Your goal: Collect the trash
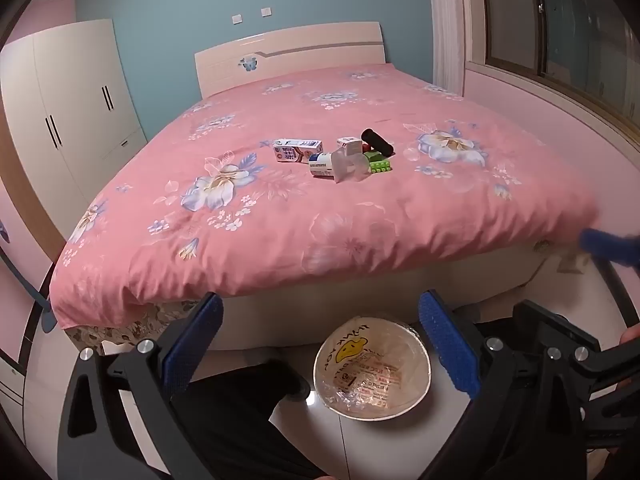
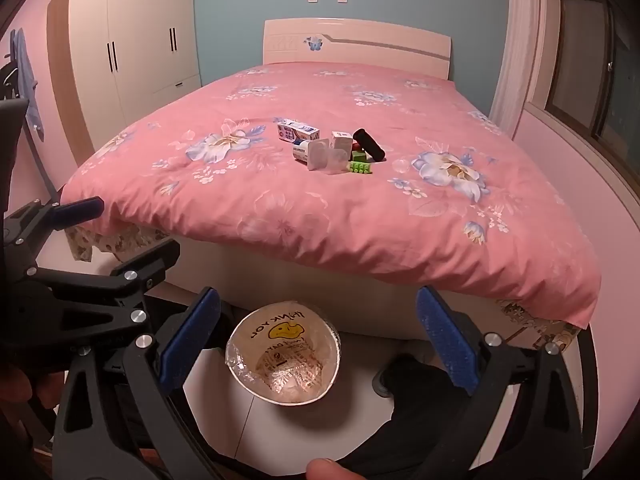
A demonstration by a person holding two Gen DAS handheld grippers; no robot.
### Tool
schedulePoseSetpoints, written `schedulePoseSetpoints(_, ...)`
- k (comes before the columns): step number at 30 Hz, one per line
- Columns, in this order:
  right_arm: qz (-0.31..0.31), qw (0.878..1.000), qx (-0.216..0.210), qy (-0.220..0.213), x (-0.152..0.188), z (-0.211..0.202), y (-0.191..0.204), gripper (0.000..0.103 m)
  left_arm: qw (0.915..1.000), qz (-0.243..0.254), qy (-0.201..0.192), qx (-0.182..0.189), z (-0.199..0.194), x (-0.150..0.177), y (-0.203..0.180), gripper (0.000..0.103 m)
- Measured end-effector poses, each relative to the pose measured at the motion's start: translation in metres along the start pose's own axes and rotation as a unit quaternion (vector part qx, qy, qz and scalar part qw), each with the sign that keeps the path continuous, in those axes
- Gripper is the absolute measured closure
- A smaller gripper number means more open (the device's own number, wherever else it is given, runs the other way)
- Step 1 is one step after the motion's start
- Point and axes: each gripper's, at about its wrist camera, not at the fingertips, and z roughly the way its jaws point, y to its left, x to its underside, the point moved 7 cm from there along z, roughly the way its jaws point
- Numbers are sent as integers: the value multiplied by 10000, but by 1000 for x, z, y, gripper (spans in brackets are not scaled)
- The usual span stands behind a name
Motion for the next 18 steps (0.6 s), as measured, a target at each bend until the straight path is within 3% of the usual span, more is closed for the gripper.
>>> schedulePoseSetpoints(18, 21, 10000, -20, -23, -2, 0, -2, 7, 10000, 25, -40, -41, -1, -1, 0, 3)
